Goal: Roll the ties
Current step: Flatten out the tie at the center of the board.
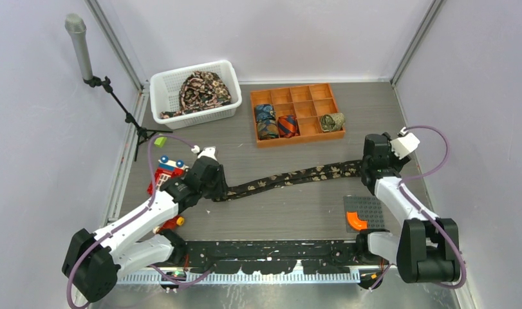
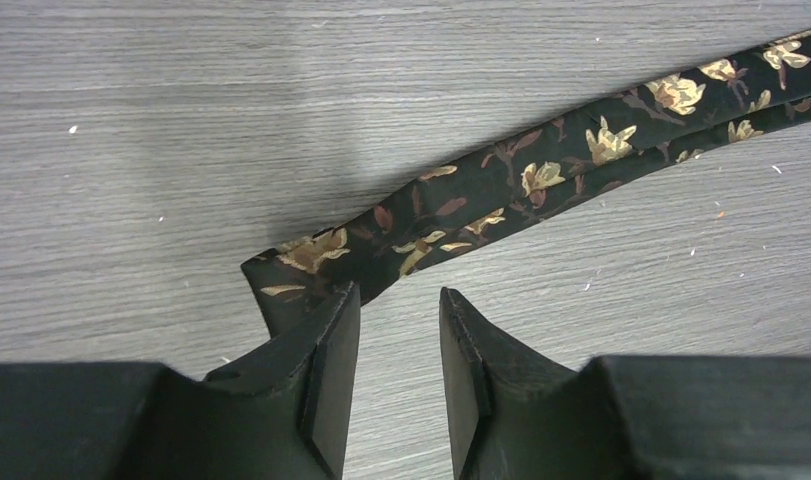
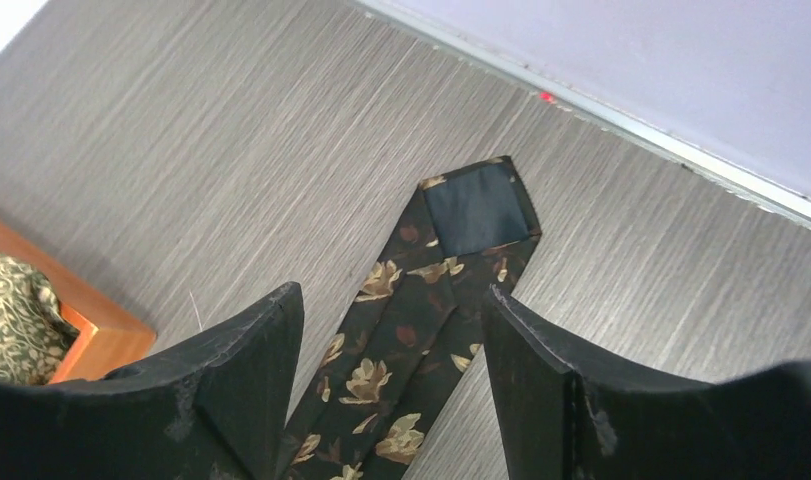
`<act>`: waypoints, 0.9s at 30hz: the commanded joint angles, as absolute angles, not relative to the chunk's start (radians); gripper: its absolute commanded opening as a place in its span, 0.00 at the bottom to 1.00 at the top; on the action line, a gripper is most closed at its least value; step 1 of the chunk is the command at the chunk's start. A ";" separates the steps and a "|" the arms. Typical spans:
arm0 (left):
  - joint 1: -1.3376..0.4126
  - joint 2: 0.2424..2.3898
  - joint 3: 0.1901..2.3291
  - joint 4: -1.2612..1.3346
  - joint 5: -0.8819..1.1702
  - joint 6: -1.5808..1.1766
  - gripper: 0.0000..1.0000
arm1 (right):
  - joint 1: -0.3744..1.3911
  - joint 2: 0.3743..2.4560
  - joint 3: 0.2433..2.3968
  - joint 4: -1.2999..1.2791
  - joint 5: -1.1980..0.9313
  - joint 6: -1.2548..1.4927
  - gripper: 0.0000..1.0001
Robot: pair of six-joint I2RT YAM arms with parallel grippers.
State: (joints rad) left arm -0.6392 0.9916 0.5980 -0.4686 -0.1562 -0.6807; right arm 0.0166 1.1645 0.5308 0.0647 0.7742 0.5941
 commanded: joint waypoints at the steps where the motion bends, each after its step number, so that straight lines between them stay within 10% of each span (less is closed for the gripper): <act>1: -0.633 0.944 0.619 -0.508 -0.215 -0.692 0.38 | 0.014 1.058 0.543 0.010 0.898 0.699 0.70; 19: -0.607 0.931 0.580 -0.535 -0.238 -0.695 0.39 | 0.015 1.091 0.620 -0.195 -0.075 0.850 0.44; 27: -0.606 1.021 0.578 -0.503 -0.225 -0.690 0.38 | 0.015 1.257 0.613 -0.161 -0.114 0.882 0.44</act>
State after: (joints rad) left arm -0.6121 0.9955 0.5827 -0.5514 -0.2333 -0.6987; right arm 0.0124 1.2308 0.5968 -0.2024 -0.0658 0.8467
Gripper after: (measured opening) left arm 0.380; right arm 0.441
